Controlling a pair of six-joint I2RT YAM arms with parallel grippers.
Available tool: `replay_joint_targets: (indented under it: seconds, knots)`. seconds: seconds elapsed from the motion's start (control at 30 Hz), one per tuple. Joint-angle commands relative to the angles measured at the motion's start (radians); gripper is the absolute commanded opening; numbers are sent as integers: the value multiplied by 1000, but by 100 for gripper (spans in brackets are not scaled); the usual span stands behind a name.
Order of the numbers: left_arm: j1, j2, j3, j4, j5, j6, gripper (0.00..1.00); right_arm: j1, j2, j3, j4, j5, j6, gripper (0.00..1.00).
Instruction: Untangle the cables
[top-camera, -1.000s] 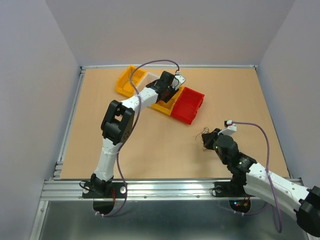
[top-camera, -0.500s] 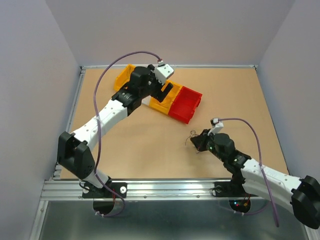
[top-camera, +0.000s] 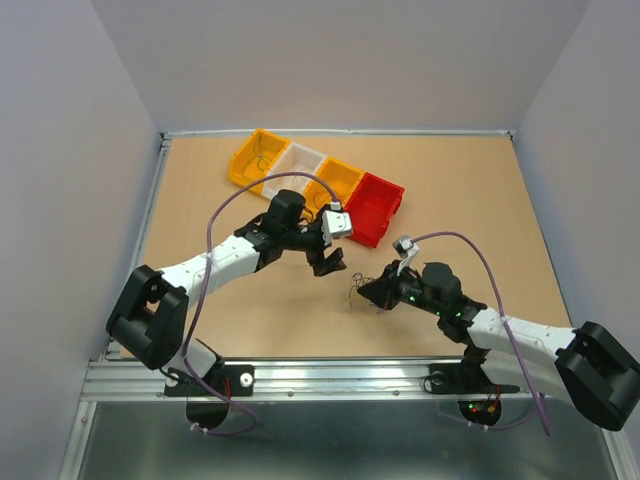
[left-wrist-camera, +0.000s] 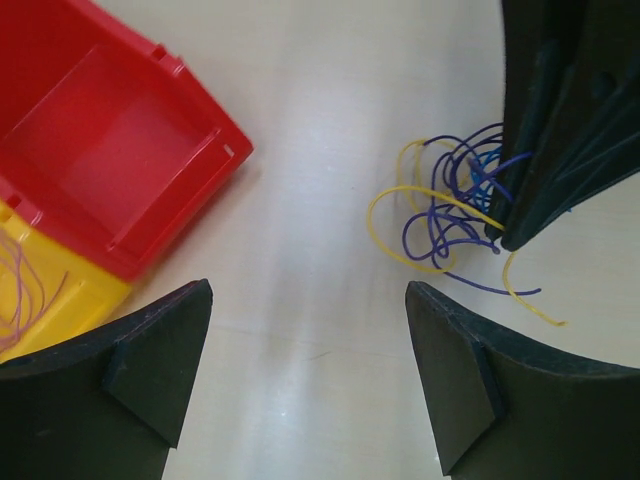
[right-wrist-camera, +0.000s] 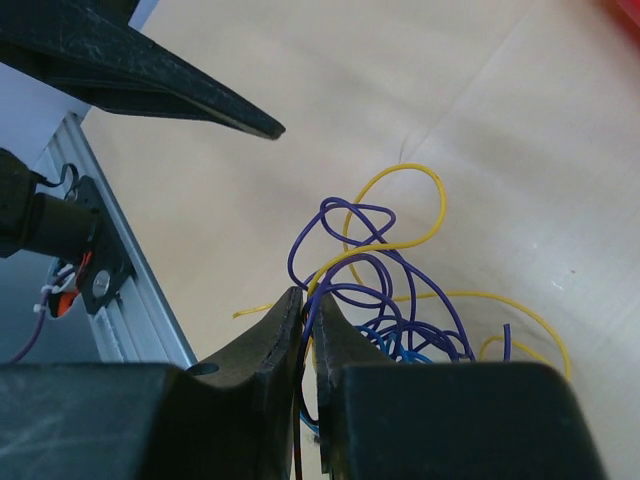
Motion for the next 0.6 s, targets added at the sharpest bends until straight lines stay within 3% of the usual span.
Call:
replay_joint_targets:
  seconds: [0.0,0.3,0.57]
  knots:
    - [1,27,57,-22,181,94,90,8,-6,34,94,-63,-35,15]
    - [1,175,146,-102,204,79,87,8,-6,44,96,-95,-45,15]
    - [3,218,184,-137,256,74,85,8,-1,42,103,-111,-49,15]
